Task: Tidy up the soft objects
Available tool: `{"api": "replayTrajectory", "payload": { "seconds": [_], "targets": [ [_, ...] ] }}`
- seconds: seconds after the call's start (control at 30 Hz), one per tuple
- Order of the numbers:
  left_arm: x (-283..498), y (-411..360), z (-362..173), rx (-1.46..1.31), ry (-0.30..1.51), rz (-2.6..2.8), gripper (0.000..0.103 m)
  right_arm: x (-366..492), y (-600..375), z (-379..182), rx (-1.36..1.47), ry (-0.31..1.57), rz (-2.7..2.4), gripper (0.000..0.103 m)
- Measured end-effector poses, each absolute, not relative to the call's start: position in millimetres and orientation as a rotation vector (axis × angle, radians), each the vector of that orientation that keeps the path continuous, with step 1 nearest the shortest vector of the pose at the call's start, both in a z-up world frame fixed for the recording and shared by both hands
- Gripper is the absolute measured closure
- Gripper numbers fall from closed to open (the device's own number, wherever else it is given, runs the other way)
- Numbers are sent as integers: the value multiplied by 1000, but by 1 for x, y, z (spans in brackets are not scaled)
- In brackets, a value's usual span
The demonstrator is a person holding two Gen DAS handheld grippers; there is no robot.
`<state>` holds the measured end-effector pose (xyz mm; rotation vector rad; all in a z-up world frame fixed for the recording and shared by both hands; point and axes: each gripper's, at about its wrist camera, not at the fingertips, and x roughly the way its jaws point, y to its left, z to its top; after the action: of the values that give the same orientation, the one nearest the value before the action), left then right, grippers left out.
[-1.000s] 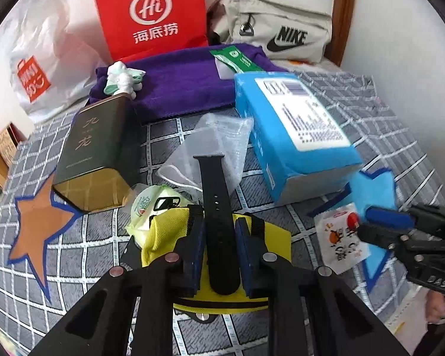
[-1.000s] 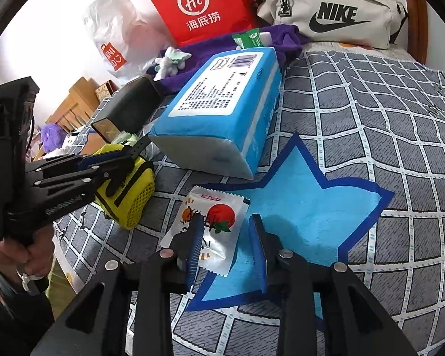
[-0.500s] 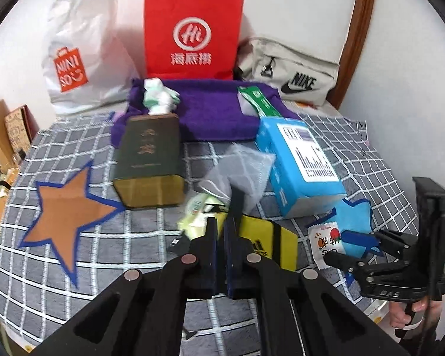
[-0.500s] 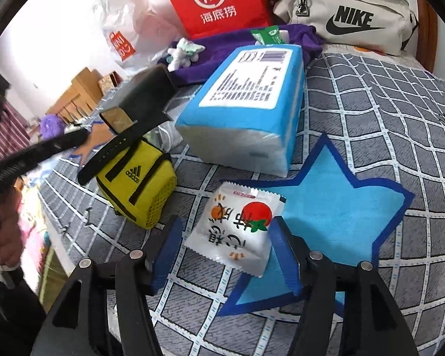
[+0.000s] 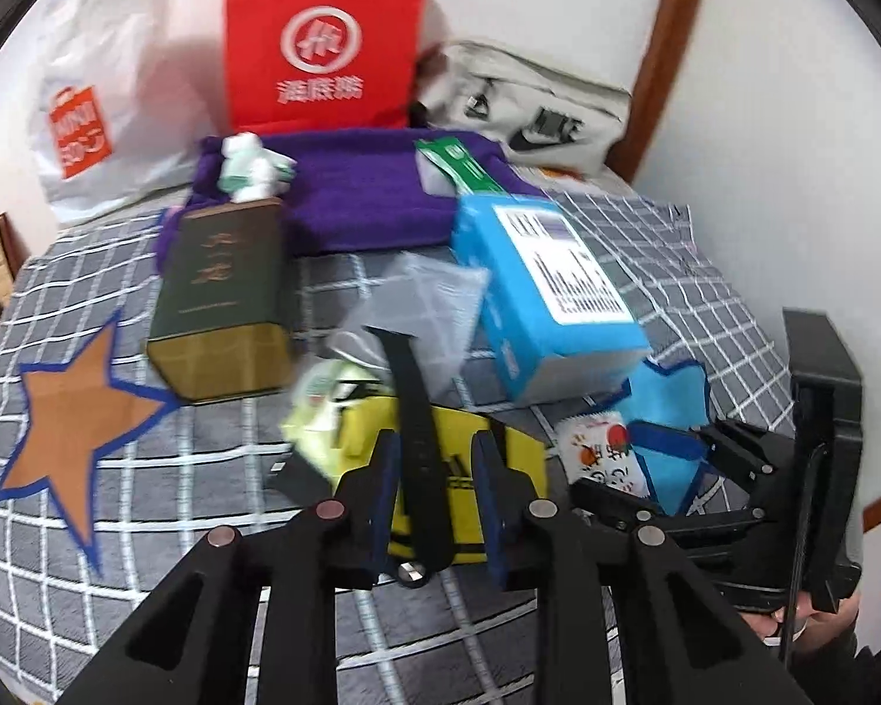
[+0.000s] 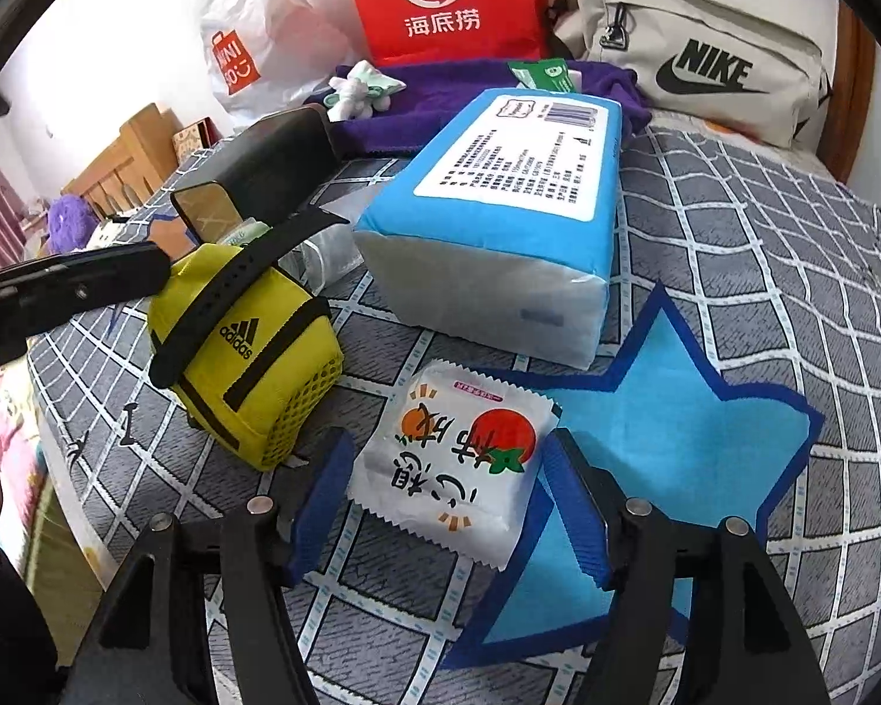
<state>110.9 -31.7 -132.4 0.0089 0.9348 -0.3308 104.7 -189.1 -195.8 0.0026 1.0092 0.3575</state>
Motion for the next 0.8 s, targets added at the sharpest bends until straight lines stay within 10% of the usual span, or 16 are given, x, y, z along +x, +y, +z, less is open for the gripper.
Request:
{"api": "replayTrajectory", "payload": {
  "seconds": [0.4,0.5,0.8],
  "targets": [
    [127,-67,-166,226,957,-183,67,106,-185,-199,-36,967,361,35],
    [130,-60,-165,188,945,-173,83,102,-182,-201,-97,938,334,47],
    [123,-31,-151,34,932,-239,85,100,-200,-190,-45,936,359,93]
  ]
}}
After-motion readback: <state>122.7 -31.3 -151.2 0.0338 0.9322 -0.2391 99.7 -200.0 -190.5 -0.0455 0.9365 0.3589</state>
